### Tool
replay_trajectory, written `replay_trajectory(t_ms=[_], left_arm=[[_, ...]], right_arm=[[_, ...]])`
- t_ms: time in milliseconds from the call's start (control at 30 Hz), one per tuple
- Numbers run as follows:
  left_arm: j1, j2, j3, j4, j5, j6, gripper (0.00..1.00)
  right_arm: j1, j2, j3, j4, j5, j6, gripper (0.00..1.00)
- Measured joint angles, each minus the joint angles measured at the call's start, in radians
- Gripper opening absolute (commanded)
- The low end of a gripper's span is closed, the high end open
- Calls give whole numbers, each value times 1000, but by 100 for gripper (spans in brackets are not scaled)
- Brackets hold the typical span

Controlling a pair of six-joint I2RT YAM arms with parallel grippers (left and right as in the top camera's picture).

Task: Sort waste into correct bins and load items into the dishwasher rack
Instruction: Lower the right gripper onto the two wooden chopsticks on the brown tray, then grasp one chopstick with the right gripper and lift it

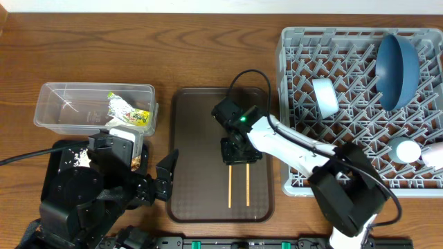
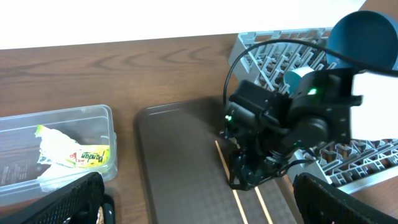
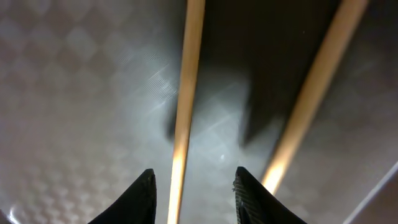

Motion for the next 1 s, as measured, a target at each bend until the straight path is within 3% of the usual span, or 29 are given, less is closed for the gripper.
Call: replay_trajectory(t_ms=[67,267,533,800,1000], left_arm=[[0,0,0,0,0,0,98],[0,0,0,0,0,0,98],[0,0,0,0,0,0,98],[0,0,0,0,0,0,98],[0,0,0,0,0,0,98]], right_arm=[[0,27,0,6,-1,29,28],[-1,56,18,5,-10,84,1],[-5,67,43,-42,-20,69,1],[-5,57,175,-116,8,-77,1],[-49,-56,254,-186,13,-195,1]])
